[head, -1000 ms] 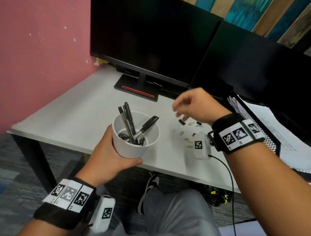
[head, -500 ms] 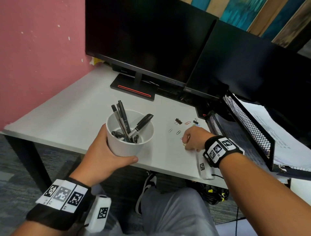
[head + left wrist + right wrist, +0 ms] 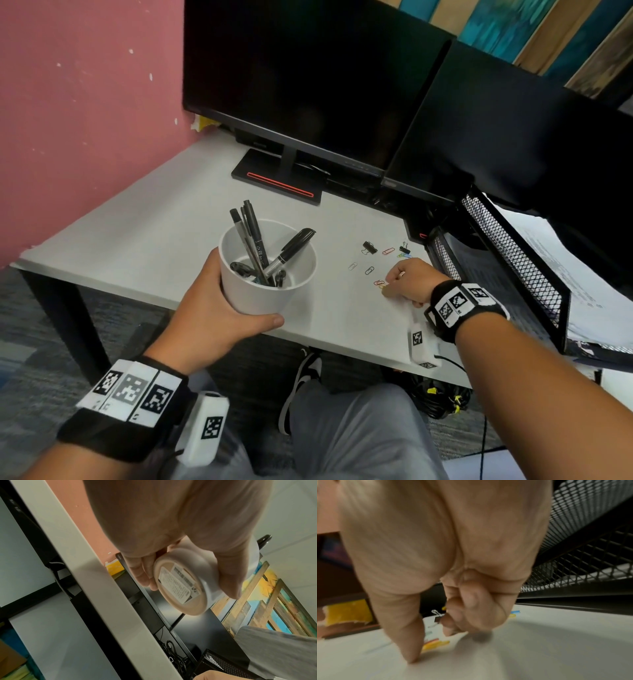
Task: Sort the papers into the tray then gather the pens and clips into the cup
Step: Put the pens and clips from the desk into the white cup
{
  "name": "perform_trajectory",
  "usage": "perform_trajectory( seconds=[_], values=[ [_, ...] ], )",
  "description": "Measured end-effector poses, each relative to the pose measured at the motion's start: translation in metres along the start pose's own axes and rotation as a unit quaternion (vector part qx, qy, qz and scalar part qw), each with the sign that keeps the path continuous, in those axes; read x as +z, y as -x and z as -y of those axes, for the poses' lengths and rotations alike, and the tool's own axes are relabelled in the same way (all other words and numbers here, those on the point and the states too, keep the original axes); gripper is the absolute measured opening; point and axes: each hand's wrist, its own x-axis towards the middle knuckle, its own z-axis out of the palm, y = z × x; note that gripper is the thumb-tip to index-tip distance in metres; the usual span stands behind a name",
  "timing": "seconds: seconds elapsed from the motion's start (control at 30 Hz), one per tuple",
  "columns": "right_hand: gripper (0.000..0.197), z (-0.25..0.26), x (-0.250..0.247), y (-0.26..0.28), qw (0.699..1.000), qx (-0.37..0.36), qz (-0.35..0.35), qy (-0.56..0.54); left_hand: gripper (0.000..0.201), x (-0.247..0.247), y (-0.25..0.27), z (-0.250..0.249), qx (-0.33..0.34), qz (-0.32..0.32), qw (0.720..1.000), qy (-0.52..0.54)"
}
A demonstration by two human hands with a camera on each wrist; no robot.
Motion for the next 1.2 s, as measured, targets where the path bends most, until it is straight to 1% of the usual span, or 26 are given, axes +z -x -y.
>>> perform_trajectory(
  seconds=[0.07, 0.2, 0.3, 0.43, 0.5, 0.57, 0.63, 0.7, 0.77, 0.87, 0.93, 1.0, 1.03, 1.1, 1.13, 1.2],
  values=[
    [0.01, 0.001, 0.004, -0.002, 1.0, -0.004, -0.005, 0.02, 0.093, 0.001, 0.0, -0.001, -0.002, -0.001, 1.0, -0.001],
    [0.02, 0.002, 0.008, -0.003, 0.999, -0.003, 0.008, 0.039, 0.093, 0.0, 0.001, -0.002, -0.001, 0.001, 1.0, 0.001],
    [0.023, 0.005, 0.008, 0.0, 0.998, -0.002, 0.022, 0.057, 0.092, 0.001, 0.002, -0.003, -0.001, 0.002, 1.0, 0.002],
    [0.024, 0.011, 0.011, 0.005, 0.994, 0.004, 0.023, 0.109, 0.093, 0.002, 0.002, -0.004, -0.001, 0.008, 1.0, 0.009],
    [0.027, 0.02, 0.009, 0.011, 0.994, -0.011, 0.024, 0.107, 0.094, 0.001, 0.003, -0.004, 0.0, 0.01, 1.0, 0.01],
    [0.028, 0.038, 0.001, 0.021, 0.997, -0.051, 0.011, 0.065, 0.094, 0.002, 0.003, -0.003, -0.004, 0.011, 1.0, 0.01],
    [0.028, 0.067, -0.009, 0.037, 0.993, -0.117, -0.026, 0.01, 0.093, 0.003, 0.004, -0.002, -0.005, 0.01, 1.0, 0.011],
    [0.021, 0.103, -0.018, 0.063, 0.977, -0.2, -0.061, -0.027, 0.094, 0.005, 0.004, -0.002, -0.004, 0.012, 1.0, 0.017],
    [0.015, 0.137, -0.025, 0.092, 0.955, -0.284, -0.075, -0.036, 0.098, 0.007, 0.004, -0.001, -0.001, 0.014, 1.0, 0.025],
    [0.014, 0.175, -0.025, 0.13, 0.922, -0.385, -0.045, -0.005, 0.103, 0.01, 0.005, -0.002, 0.009, 0.016, 0.999, 0.031],
    [0.01, 0.185, -0.019, 0.146, 0.909, -0.415, -0.017, 0.035, 0.105, 0.01, 0.005, -0.004, 0.012, 0.018, 0.999, 0.032],
    [0.012, 0.186, -0.016, 0.154, 0.906, -0.42, -0.004, 0.047, 0.105, 0.009, 0.004, -0.004, 0.014, 0.022, 0.999, 0.029],
    [0.014, 0.184, -0.017, 0.155, 0.909, -0.416, -0.002, 0.031, 0.105, 0.008, 0.003, -0.004, 0.015, 0.021, 0.999, 0.028],
    [0.018, 0.177, -0.025, 0.147, 0.917, -0.396, -0.015, -0.051, 0.102, 0.005, 0.002, -0.003, 0.013, 0.017, 1.0, 0.02],
    [0.017, 0.172, -0.03, 0.14, 0.919, -0.379, -0.036, -0.102, 0.101, 0.004, 0.002, -0.003, 0.011, 0.014, 1.0, 0.016],
    [0.014, 0.155, -0.039, 0.114, 0.919, -0.336, -0.105, -0.177, 0.097, 0.003, 0.003, -0.003, 0.004, 0.01, 1.0, 0.009]
  ],
)
